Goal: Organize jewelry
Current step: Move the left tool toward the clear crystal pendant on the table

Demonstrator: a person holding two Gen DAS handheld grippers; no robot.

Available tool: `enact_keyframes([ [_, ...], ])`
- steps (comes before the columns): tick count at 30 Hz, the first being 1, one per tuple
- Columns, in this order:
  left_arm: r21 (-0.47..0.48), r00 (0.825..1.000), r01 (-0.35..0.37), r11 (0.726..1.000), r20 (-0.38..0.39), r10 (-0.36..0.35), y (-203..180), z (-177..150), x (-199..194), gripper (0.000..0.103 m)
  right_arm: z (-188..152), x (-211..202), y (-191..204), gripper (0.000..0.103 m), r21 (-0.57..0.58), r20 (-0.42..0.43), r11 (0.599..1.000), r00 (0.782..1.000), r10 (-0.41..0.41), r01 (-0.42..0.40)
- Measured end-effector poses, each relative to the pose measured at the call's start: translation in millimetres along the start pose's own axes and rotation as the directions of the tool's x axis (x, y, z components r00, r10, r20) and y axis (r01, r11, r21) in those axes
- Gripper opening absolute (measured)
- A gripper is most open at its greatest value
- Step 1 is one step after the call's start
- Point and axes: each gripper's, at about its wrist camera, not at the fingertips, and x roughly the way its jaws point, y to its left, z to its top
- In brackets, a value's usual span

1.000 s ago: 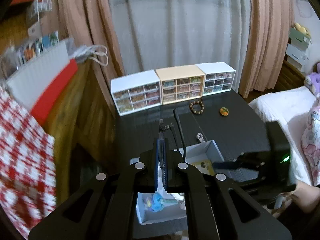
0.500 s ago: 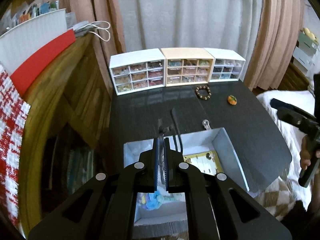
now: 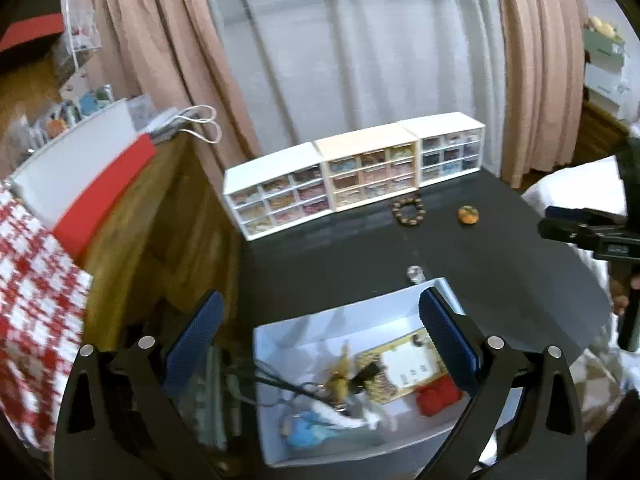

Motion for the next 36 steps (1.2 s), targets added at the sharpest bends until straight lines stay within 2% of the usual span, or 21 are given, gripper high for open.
enact_keyframes([
  [3,-0.03,0.998,0.056,0.998,-0.02,-0.057,-4.9,-4.6,8.7,0.099,-4.5,-0.2,-16.5,0.077,0.015,-0.004,1.0,1.0,-0.026,0.026],
  [4,-0.042,0.996,0.079,0.996,-0.048,-0.081,-6.9,-7.0,14.9,0.099,-5.8,0.3,-21.5,0.077,0.022,-0.008,0.999,0.999,-0.037,0.037],
  [6,-0.057,0.984,0.13,0.99,-0.111,-0.136,-11.3,-11.6,27.9,0.099,-8.8,2.0,-32.6,0.077,0.034,-0.023,0.998,0.998,-0.054,0.054],
  [8,-0.062,0.975,0.162,0.985,-0.14,-0.17,-14.6,-15.5,36.0,0.099,-13.2,3.9,-44.4,0.077,0.045,-0.035,0.996,0.997,-0.075,0.076],
  [15,-0.026,0.972,0.168,0.985,-0.163,-0.17,-20.6,-14.4,63.6,0.099,-18.6,23.3,-69.5,0.077,0.084,-0.053,0.992,0.995,-0.09,0.094],
  [20,0.022,0.957,0.192,0.981,-0.227,-0.182,-36.4,24.9,105.5,0.099,-14.3,49.4,-72.4,0.077,0.048,-0.079,0.992,0.99,-0.112,0.116],
  [24,0.05,0.938,0.19,0.98,-0.305,-0.167,-57.6,46.6,141.6,0.099,-7.2,60.1,-69.7,0.077,0.042,-0.07,0.996,0.995,-0.077,0.08],
  [25,0.053,0.929,0.187,0.981,-0.334,-0.159,-64.5,50.3,154.3,0.099,-5.5,61.8,-69.6,0.077,0.041,-0.068,0.996,0.995,-0.072,0.075],
  [29,0.016,0.876,0.188,0.982,-0.455,-0.16,-79.8,53.5,197.8,0.099,-1.1,68.1,-71.2,0.077,0.055,-0.066,0.996,0.996,-0.061,0.065],
  [33,-0.006,0.842,0.177,0.984,-0.516,-0.154,-88.0,54.3,228.7,0.099,2.9,72.5,-70.6,0.077,0.024,-0.072,0.996,0.994,-0.085,0.087],
  [36,-0.022,0.802,0.207,0.978,-0.569,-0.182,-95.4,53.8,245.1,0.099,6.7,76.1,-72.2,0.077,0.012,-0.073,0.994,0.992,-0.104,0.105],
])
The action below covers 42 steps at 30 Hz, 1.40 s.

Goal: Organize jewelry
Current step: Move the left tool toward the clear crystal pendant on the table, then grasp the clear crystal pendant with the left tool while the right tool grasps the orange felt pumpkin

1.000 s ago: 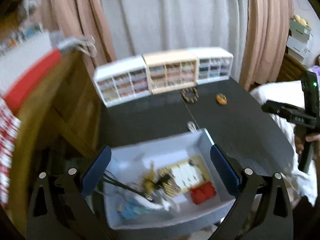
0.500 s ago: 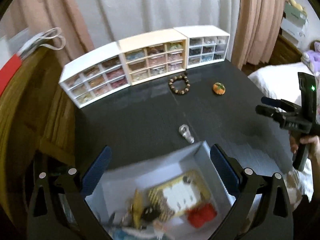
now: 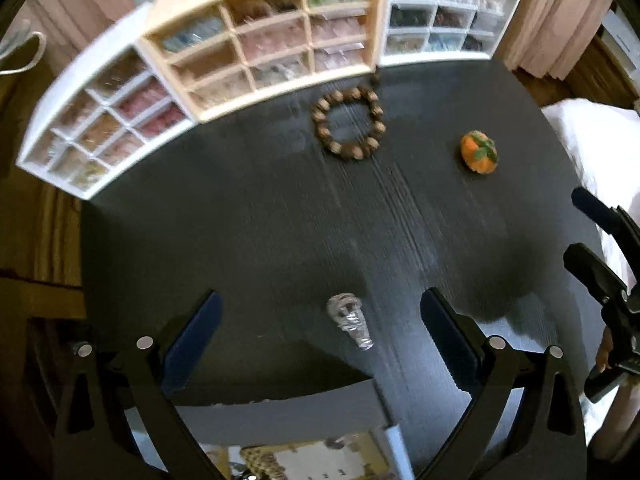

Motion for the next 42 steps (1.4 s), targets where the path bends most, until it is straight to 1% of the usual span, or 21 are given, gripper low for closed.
enact_keyframes([
  [2,0.004,1.0,0.012,1.0,-0.021,-0.012,-3.7,2.0,6.6,0.099,2.7,2.0,-0.6,0.077,-0.005,0.004,1.0,1.0,-0.006,0.006],
  [4,0.006,0.999,0.006,1.0,-0.039,-0.006,-6.2,3.3,13.4,0.099,4.4,3.8,-0.8,0.077,-0.011,0.005,1.0,1.0,-0.009,0.009],
  [7,-0.004,0.999,0.009,1.0,-0.046,-0.009,-8.4,3.8,20.7,0.098,5.7,5.9,1.4,0.077,-0.03,0.004,0.999,1.0,-0.013,0.013],
  [8,-0.012,0.999,0.016,1.0,-0.048,-0.016,-9.2,4.2,21.9,0.096,6.1,5.8,1.7,0.077,-0.036,0.004,0.999,1.0,-0.012,0.012],
  [10,-0.03,0.997,0.047,0.998,-0.06,-0.048,-9.9,3.6,24.8,0.087,7.3,5.6,1.1,0.077,-0.045,0.005,0.999,1.0,-0.012,0.012],
  [11,-0.033,0.996,0.054,0.998,-0.066,-0.056,-10.9,3.7,26.5,0.086,7.8,5.5,0.5,0.077,-0.044,0.005,0.999,1.0,-0.013,0.014],
  [14,-0.015,0.996,0.044,0.999,-0.083,-0.045,-15.4,1.2,31.0,0.081,9.6,5.2,-3.6,0.077,-0.03,0.007,0.999,1.0,-0.013,0.014],
  [16,-0.007,0.994,0.051,0.999,-0.092,-0.051,-18.6,0.2,33.4,0.073,11.1,5.8,-5.1,0.077,-0.025,0.007,1.0,1.0,-0.015,0.015],
  [21,-0.007,0.992,0.077,0.997,-0.098,-0.077,-17.5,1.0,38.5,0.072,13.2,2.8,-2.2,0.077,-0.045,0.013,0.999,1.0,-0.02,0.021],
  [23,-0.009,0.993,0.071,0.997,-0.097,-0.071,-15.3,0.4,39.0,0.07,14.6,2.1,-1.8,0.077,-0.046,0.017,0.999,1.0,-0.023,0.023],
  [24,0.0,0.993,0.06,0.998,-0.099,-0.059,-14.6,2.5,40.3,0.064,15.8,2.1,-1.7,0.077,-0.048,0.018,0.999,1.0,-0.022,0.023],
  [25,0.016,0.994,0.057,0.998,-0.098,-0.055,-16.1,0.4,38.2,0.055,16.8,2.6,-1.9,0.077,-0.05,0.017,0.998,1.0,-0.021,0.022],
  [26,0.024,0.994,0.058,0.998,-0.098,-0.056,-17.0,-0.7,36.0,0.049,17.6,3.6,-1.8,0.077,-0.053,0.016,0.998,1.0,-0.023,0.024],
  [27,0.027,0.993,0.062,0.998,-0.102,-0.059,-17.2,0.8,35.1,0.039,18.7,5.2,-1.3,0.077,-0.057,0.014,0.998,1.0,-0.027,0.028],
  [28,0.03,0.992,0.066,0.997,-0.108,-0.062,-16.8,1.3,34.2,0.034,19.4,6.9,-0.8,0.077,-0.061,0.01,0.998,0.999,-0.03,0.031],
  [29,0.03,0.992,0.071,0.997,-0.11,-0.068,-15.7,1.9,34.1,0.033,20.1,8.8,-0.3,0.077,-0.064,0.005,0.997,0.999,-0.034,0.034],
  [33,0.029,0.992,0.078,0.997,-0.107,-0.074,-11.2,2.3,31.6,0.021,20.6,23.5,-0.1,0.077,-0.075,-0.029,0.997,0.999,-0.033,0.031],
  [35,0.035,0.99,0.102,0.994,-0.102,-0.098,-10.4,-0.5,31.4,0.02,22.0,34.5,-1.1,0.077,-0.087,-0.052,0.995,0.998,-0.046,0.041],
  [39,0.048,0.989,0.115,0.992,-0.103,-0.11,-5.7,-4.4,28.7,0.019,28.3,54.9,-2.0,0.076,-0.115,-0.09,0.991,0.993,-0.074,0.064],
  [41,0.049,0.988,0.12,0.992,-0.102,-0.115,-3.7,-6.3,27.2,0.019,32.3,66.4,-3.9,0.071,-0.114,-0.122,0.991,0.989,-0.086,0.072],
  [42,0.05,0.988,0.123,0.991,-0.104,-0.117,-4.8,-6.0,27.2,0.019,33.5,70.7,-4.9,0.065,-0.112,-0.132,0.991,0.987,-0.089,0.074],
])
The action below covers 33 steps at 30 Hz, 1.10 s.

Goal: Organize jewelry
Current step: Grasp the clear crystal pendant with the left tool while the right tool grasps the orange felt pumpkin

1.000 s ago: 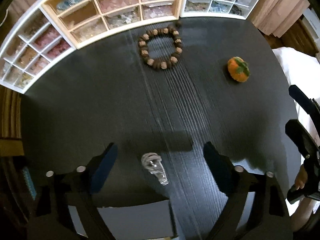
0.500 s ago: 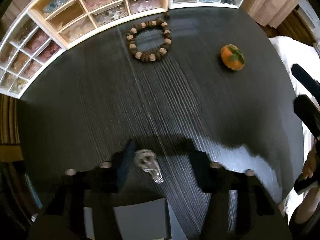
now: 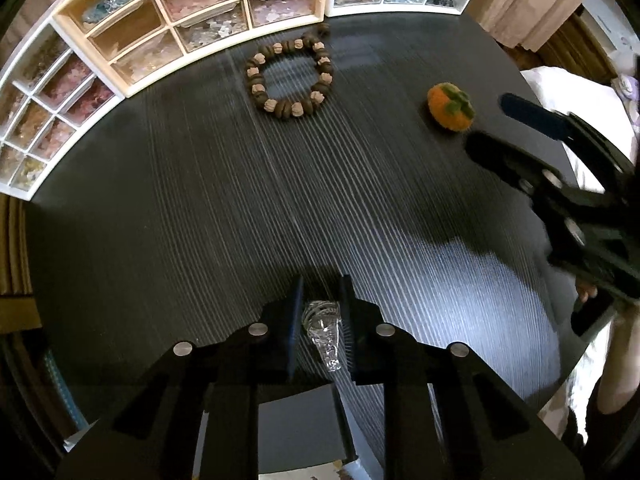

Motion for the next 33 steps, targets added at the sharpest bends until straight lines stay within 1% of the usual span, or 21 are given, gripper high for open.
enact_keyframes([
  [1,0.0,1.0,0.006,1.0,-0.003,-0.006,0.6,-0.4,-0.4,0.019,0.8,3.2,-0.4,0.059,0.002,-0.009,1.0,1.0,-0.003,0.003],
  [2,-0.002,1.0,0.012,1.0,-0.005,-0.012,1.9,-0.1,-0.8,0.019,1.7,7.4,-1.0,0.056,0.004,-0.022,1.0,1.0,-0.009,0.009],
  [3,-0.006,1.0,0.017,1.0,-0.005,-0.017,3.9,0.3,-1.6,0.019,1.7,9.5,-0.9,0.049,0.004,-0.028,1.0,1.0,-0.012,0.012],
  [4,-0.008,1.0,0.019,1.0,-0.004,-0.019,4.3,-1.1,-2.7,0.019,1.3,12.1,-0.6,0.045,0.004,-0.035,1.0,0.999,-0.016,0.016],
  [6,-0.014,1.0,0.021,1.0,0.002,-0.021,0.1,4.1,-1.0,0.018,-0.5,15.2,0.2,0.044,0.004,-0.037,1.0,0.999,-0.025,0.025],
  [8,-0.022,1.0,0.026,0.999,0.013,-0.026,2.8,4.4,-5.6,0.018,-1.8,15.4,2.6,0.036,-0.006,-0.026,0.999,0.999,-0.04,0.04],
  [9,-0.024,1.0,0.027,0.999,0.017,-0.026,2.5,4.5,-6.5,0.016,-2.2,16.0,3.8,0.032,-0.012,-0.02,0.999,0.999,-0.048,0.048],
  [14,-0.04,0.999,0.024,0.999,0.043,-0.023,11.9,2.5,-21.7,0.016,-1.2,16.8,4.9,0.03,-0.002,-0.014,1.0,0.999,-0.031,0.031],
  [18,-0.046,0.998,0.026,0.999,0.052,-0.023,16.8,-0.6,-29.3,0.016,-0.6,9.2,8.5,0.03,-0.004,0.008,1.0,1.0,-0.03,0.03],
  [20,-0.048,0.998,0.029,0.998,0.052,-0.027,18.1,-2.3,-30.0,0.011,0.7,6.1,10.6,0.03,-0.009,0.018,0.999,0.999,-0.032,0.032],
  [21,-0.051,0.998,0.032,0.998,0.052,-0.03,18.3,-3.0,-30.3,0.007,1.6,3.5,11.8,0.03,-0.012,0.024,0.999,0.999,-0.034,0.034],
  [28,-0.054,0.998,0.034,0.998,0.06,-0.031,16.7,-8.9,-34.1,0.007,5.5,-8.9,19.7,0.03,-0.029,0.048,0.999,0.998,-0.034,0.036],
  [30,-0.059,0.998,0.02,0.998,0.067,-0.016,16.7,-9.6,-34.4,0.009,4.8,-9.4,20.4,0.03,-0.032,0.047,0.999,0.998,-0.037,0.038],
  [31,-0.057,0.999,-0.002,0.998,0.051,0.005,15.9,-9.2,-33.5,0.009,4.6,-8.9,20.5,0.03,-0.032,0.046,0.999,0.998,-0.04,0.041],
  [33,-0.037,0.999,-0.011,0.999,0.039,0.013,10.8,-9.3,-31.6,0.009,3.5,-7.7,19.2,0.03,-0.026,0.042,0.999,0.998,-0.038,0.039],
])
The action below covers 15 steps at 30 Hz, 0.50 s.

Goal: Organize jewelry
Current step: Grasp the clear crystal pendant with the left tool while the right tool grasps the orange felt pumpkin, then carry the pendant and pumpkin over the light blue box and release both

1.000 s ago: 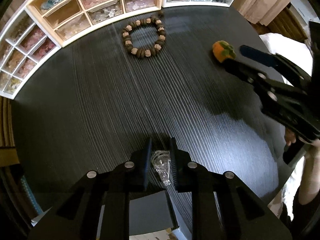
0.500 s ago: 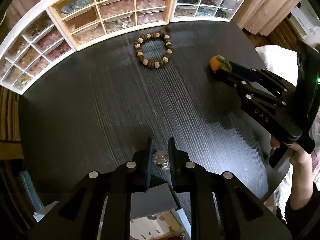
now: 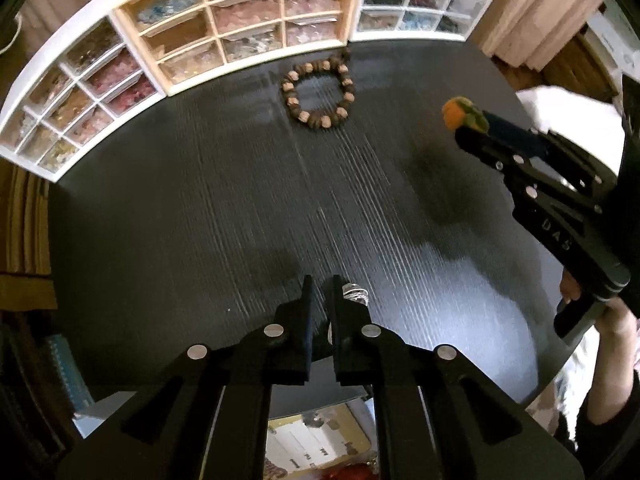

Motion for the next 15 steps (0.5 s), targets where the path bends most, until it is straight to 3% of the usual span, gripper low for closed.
enact_keyframes([
  [2,0.045,1.0,0.002,0.999,-0.013,-0.001,-9.4,0.1,3.5,0.011,-1.7,-0.6,-0.8,0.03,0.008,0.0,1.0,1.0,-0.001,0.001],
  [3,0.062,1.0,-0.002,0.998,-0.021,0.003,-13.3,0.5,5.3,0.017,-1.8,-0.2,-1.4,0.03,0.013,-0.001,1.0,1.0,0.004,-0.004],
  [5,0.109,0.999,-0.019,0.994,-0.025,0.022,-24.0,0.7,8.4,0.036,-1.7,-0.1,-2.4,0.03,0.02,-0.001,1.0,1.0,0.012,-0.012],
  [6,0.123,0.999,-0.027,0.992,-0.024,0.03,-27.4,0.9,9.2,0.051,-1.9,-0.4,-2.4,0.03,0.02,-0.001,1.0,1.0,0.012,-0.012],
  [7,0.14,0.999,-0.04,0.989,-0.022,0.044,-31.2,1.3,10.6,0.053,-1.8,-0.7,-2.4,0.03,0.018,0.0,1.0,1.0,0.01,-0.01],
  [14,0.136,0.993,-0.07,0.988,-0.081,0.081,-32.0,1.8,26.6,0.051,-1.5,-5.1,-4.7,0.03,0.017,0.01,1.0,1.0,0.011,-0.012],
  [15,0.135,0.99,-0.082,0.988,-0.1,0.096,-30.9,0.0,30.8,0.044,-1.6,-5.2,-5.4,0.03,0.018,0.009,1.0,1.0,0.013,-0.013],
])
